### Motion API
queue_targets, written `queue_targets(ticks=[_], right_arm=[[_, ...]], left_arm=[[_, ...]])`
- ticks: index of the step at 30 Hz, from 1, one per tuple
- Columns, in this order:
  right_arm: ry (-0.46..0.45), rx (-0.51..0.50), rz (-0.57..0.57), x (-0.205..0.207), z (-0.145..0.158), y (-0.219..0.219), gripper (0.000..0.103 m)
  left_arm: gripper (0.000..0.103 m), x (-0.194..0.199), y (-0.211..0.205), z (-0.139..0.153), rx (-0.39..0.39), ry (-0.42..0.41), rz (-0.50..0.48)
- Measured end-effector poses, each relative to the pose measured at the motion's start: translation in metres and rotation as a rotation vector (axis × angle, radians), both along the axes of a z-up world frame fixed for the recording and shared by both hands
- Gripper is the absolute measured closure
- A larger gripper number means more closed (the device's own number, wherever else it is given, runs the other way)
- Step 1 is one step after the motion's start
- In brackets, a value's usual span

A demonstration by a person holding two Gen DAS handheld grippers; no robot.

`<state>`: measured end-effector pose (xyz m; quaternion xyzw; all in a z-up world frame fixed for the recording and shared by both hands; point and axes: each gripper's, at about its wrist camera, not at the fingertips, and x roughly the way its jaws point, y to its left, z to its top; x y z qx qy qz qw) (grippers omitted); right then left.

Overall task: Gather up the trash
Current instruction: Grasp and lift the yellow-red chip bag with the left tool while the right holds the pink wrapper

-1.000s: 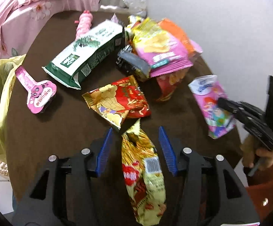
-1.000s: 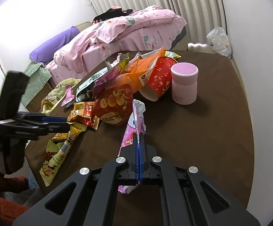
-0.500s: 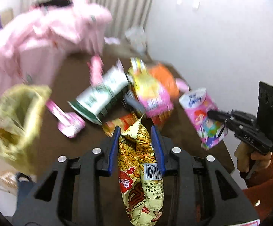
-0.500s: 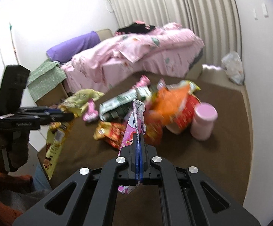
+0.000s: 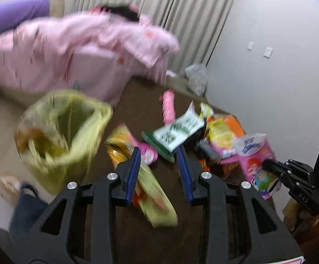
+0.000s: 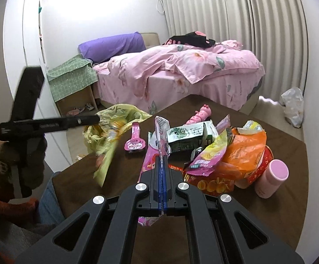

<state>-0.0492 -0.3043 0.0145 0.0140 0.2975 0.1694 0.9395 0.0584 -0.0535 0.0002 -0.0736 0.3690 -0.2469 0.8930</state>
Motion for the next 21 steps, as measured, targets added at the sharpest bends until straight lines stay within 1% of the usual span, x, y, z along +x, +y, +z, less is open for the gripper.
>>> queue_targets(ticks=[2,5,7,8,9,11,12,15,19,21], right_arm=[[0.009,0.005,-0.006,0.002,-0.002,-0.001,0.1],[0.02,0.015,-0.012,0.004,-0.005,-0.004,0.1],[0.024,0.019,-0.014,0.004,-0.008,-0.004,0.1],[0.026,0.021,-0.014,0.006,-0.009,-0.004,0.1],[0.032,0.026,-0.013,0.007,-0.012,-0.004,0.1],[0.036,0.03,-0.012,0.008,-0.014,-0.004,0.1],[0.04,0.03,-0.008,0.009,-0.016,-0.003,0.1],[0.054,0.019,0.001,0.019,-0.021,-0.001,0.1],[0.064,0.015,0.008,0.034,-0.022,0.001,0.1],[0.066,0.012,0.018,0.042,-0.02,0.003,0.1]], left_arm=[[0.071,0.002,0.003,-0.01,-0.007,0.048,0.002],[0.071,0.006,0.006,-0.019,0.001,0.074,0.018],[0.068,0.012,0.011,-0.023,-0.006,0.092,0.035],[0.063,0.019,0.014,-0.026,-0.022,0.105,0.044],[0.061,0.023,0.017,-0.029,-0.03,0.111,0.055],[0.061,0.039,0.023,-0.036,-0.03,0.124,0.11],[0.061,0.045,0.026,-0.038,-0.028,0.128,0.121],[0.06,0.077,0.028,-0.046,-0.005,0.151,0.164],[0.06,0.113,0.016,-0.061,0.046,0.216,0.161],[0.06,0.123,0.009,-0.069,0.092,0.257,0.149]])
